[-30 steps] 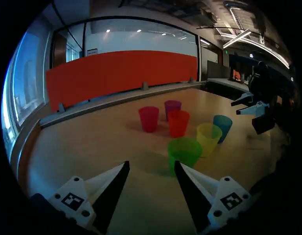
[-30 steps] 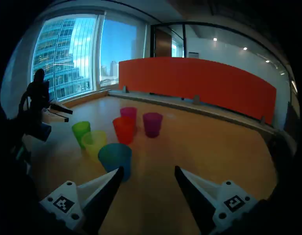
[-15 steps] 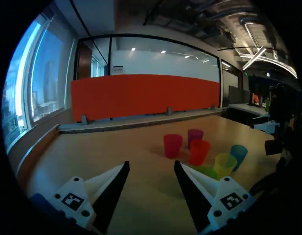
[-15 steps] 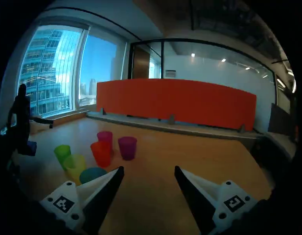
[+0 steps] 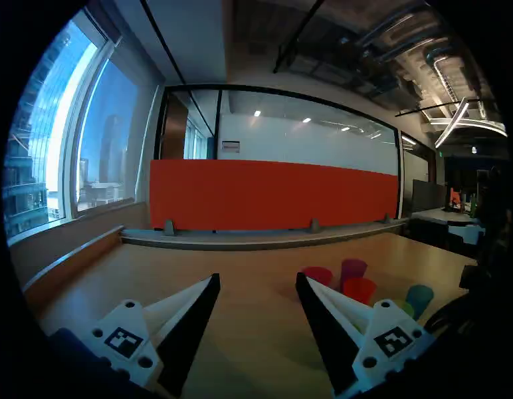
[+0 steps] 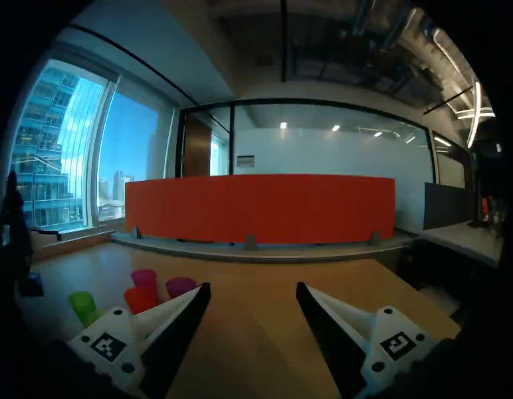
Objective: Pour water
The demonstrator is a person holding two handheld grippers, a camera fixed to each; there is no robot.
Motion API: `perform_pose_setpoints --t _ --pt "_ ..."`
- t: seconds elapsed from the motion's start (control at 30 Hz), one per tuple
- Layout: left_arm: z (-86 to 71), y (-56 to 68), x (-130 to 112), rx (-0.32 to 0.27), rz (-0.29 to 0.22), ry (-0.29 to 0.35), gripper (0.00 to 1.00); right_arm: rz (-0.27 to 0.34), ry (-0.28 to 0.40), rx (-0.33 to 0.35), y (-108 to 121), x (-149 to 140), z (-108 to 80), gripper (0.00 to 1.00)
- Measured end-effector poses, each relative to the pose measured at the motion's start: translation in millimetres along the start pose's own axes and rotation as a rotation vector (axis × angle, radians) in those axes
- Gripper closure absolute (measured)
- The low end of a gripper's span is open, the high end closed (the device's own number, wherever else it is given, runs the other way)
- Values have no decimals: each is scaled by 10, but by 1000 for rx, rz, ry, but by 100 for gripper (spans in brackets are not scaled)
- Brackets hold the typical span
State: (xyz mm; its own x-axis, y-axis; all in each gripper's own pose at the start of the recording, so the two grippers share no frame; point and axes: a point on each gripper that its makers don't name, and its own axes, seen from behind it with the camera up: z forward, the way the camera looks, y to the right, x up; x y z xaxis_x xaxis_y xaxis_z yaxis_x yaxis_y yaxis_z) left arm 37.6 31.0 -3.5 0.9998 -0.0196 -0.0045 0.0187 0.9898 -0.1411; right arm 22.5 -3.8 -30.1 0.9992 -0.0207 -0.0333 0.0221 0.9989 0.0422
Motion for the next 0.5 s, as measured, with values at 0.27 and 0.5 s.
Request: perform_pose_setpoints --t 0.27,0.5 --pt "2 2 136 21 13 39 16 4 53 -88 85 127 14 0" --pt "8 11 200 38 27 64 16 -5 74 -127 91 190 0 0"
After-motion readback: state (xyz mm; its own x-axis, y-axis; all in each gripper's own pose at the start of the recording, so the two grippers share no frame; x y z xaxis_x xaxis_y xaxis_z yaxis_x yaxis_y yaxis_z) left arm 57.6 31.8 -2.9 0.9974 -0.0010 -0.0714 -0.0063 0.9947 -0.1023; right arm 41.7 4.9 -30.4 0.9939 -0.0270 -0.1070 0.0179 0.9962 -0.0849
